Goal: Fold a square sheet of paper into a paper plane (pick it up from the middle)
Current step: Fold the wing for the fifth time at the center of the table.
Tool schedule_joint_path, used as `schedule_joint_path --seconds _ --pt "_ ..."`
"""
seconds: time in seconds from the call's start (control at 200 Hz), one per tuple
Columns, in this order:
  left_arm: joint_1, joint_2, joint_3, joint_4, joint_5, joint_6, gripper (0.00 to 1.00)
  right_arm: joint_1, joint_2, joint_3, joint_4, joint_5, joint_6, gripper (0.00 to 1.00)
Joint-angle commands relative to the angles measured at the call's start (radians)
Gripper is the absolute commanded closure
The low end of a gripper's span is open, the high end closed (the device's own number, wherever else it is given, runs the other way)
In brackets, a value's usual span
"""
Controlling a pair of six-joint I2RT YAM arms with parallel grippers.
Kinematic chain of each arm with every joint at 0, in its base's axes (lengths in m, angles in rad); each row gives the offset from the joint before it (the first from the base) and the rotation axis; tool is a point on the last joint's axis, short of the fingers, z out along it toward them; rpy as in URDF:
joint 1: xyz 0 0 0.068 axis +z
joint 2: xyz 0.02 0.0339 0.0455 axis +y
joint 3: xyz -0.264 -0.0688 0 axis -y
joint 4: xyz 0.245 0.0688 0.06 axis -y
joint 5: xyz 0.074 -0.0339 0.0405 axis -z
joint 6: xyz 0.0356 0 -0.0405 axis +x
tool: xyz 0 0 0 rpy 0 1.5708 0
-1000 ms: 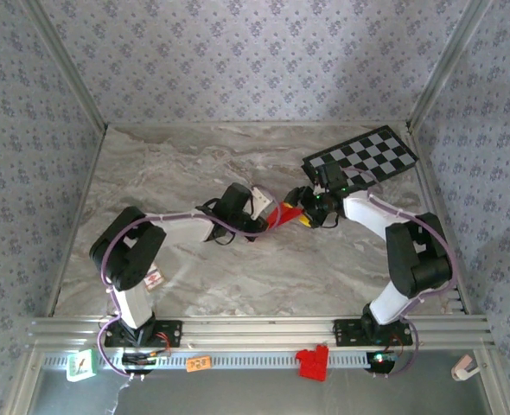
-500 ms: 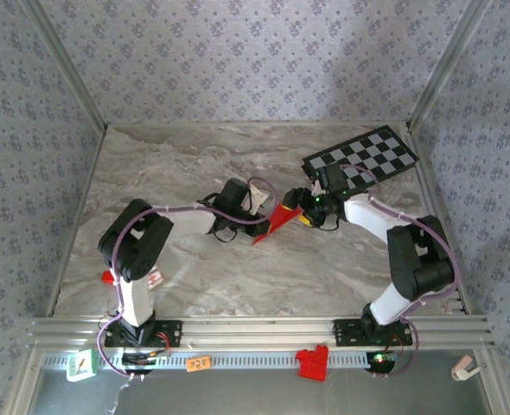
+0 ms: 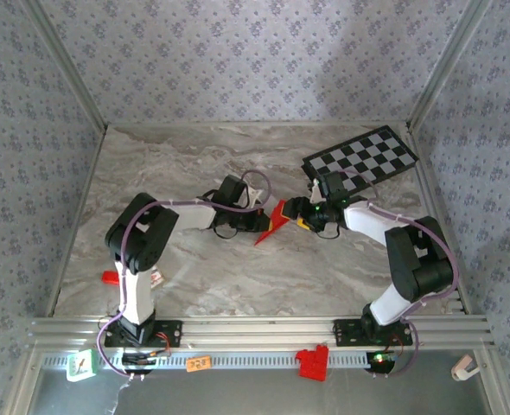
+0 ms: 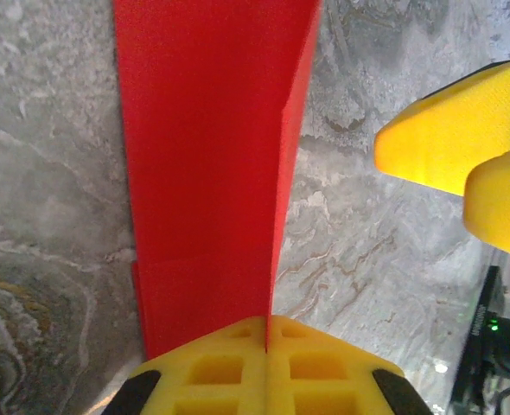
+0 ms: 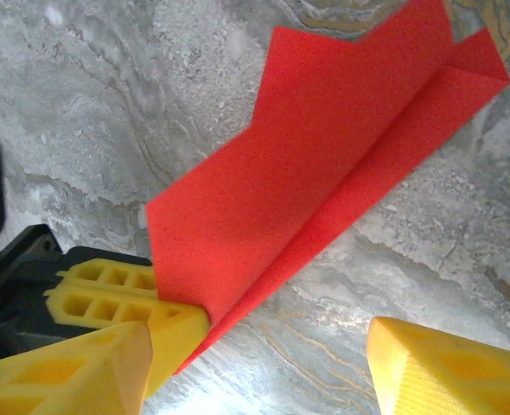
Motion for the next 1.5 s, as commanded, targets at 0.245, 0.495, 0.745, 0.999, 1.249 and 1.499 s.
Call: schedule_joint_path --seconds 0.245,0.495,0.745,0.999,1.249,1.499 --pt "0.013 0.032 0.026 0.107 0.103 -0.239 1.00 0.008 0.085 0.042 0.007 -0.043 -0.098 0.30" --pt "0.016 0.057 0.015 0.148 0.128 -0.316 1.00 0.003 0.117 0.046 0.056 -0.082 -0.075 0.30" --pt "0.020 0.073 -0.011 0.226 0.139 -0.405 1.00 -0.004 0.148 0.051 0.089 -0.103 -0.041 0.30" --pt "0.029 0.090 -0.031 0.284 0.149 -0.489 1.00 -0.016 0.181 0.051 0.128 -0.125 -0.007 0.32" --pt "0.029 0.098 -0.049 0.300 0.144 -0.505 1.00 -0.033 0.209 0.026 0.206 -0.153 0.063 0.35" --pt "0.030 0.105 -0.056 0.315 0.148 -0.511 1.00 -0.037 0.236 0.036 0.191 -0.144 0.085 0.39"
